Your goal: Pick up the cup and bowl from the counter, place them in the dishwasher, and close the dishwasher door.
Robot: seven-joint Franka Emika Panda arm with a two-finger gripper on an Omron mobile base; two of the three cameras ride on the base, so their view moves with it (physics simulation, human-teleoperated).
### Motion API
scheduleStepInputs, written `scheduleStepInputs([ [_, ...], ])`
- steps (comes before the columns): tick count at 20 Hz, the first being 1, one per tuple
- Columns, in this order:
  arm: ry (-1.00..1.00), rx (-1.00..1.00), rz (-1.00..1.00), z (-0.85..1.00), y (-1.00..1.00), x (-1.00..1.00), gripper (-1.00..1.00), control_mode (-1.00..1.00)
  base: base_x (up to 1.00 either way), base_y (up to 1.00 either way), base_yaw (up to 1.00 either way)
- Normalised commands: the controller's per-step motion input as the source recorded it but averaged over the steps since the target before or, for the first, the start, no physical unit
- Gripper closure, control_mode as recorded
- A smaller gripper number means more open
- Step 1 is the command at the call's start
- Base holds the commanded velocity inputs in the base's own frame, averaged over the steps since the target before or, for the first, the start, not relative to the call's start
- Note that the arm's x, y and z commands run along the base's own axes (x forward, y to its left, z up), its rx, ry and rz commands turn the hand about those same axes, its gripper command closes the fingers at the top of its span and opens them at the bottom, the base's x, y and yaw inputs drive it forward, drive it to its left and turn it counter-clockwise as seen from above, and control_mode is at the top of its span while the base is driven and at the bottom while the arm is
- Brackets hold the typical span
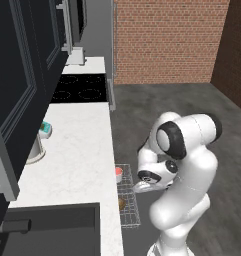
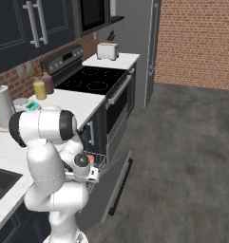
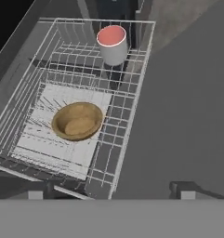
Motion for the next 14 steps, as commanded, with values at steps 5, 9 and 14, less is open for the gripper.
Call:
scheduleStepInputs([
  [5,-0.09,0.00,-0.04,1.00,-0.43,-0.36,-1.00,-1.00,0.00,0.00,0.00],
  [9,-0.11,0.00,0.00,1.00,-0.09,-0.23,-1.00,-1.00,0.00,0.00,0.00],
  [14,-0.04,0.00,0.00,1.00,-0.02,-0.18,-1.00,-1.00,0.00,0.00,0.00],
])
